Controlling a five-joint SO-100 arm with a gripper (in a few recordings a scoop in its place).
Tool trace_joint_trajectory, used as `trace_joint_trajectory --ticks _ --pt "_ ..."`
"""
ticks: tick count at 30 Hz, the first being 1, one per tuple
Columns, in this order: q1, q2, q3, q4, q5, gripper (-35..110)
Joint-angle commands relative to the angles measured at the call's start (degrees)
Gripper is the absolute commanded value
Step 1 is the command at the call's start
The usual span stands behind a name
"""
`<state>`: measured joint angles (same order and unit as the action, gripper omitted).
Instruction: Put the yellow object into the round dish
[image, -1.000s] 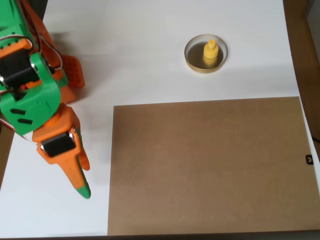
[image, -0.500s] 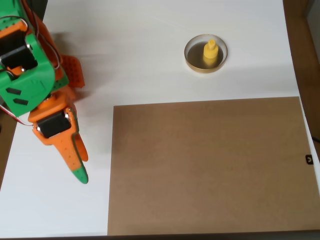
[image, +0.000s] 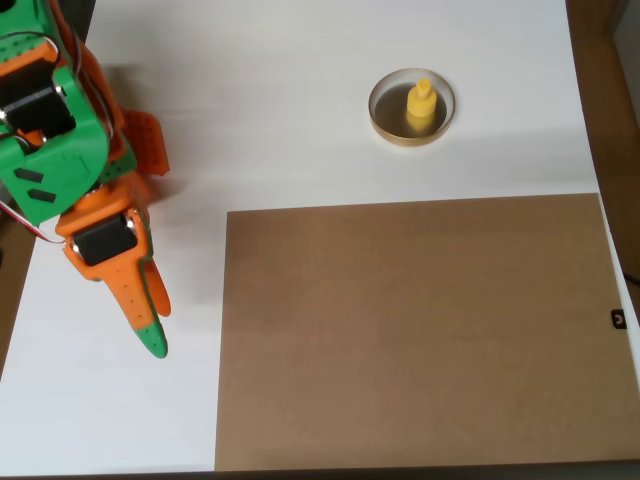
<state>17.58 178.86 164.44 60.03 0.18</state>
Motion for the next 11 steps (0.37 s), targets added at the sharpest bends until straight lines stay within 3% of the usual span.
trace_joint_trajectory --ticks 1,11 --pt "1.8 8.0 1.6 3.1 -0.4 34" --pt "2.1 8.2 3.1 3.4 -2.8 32"
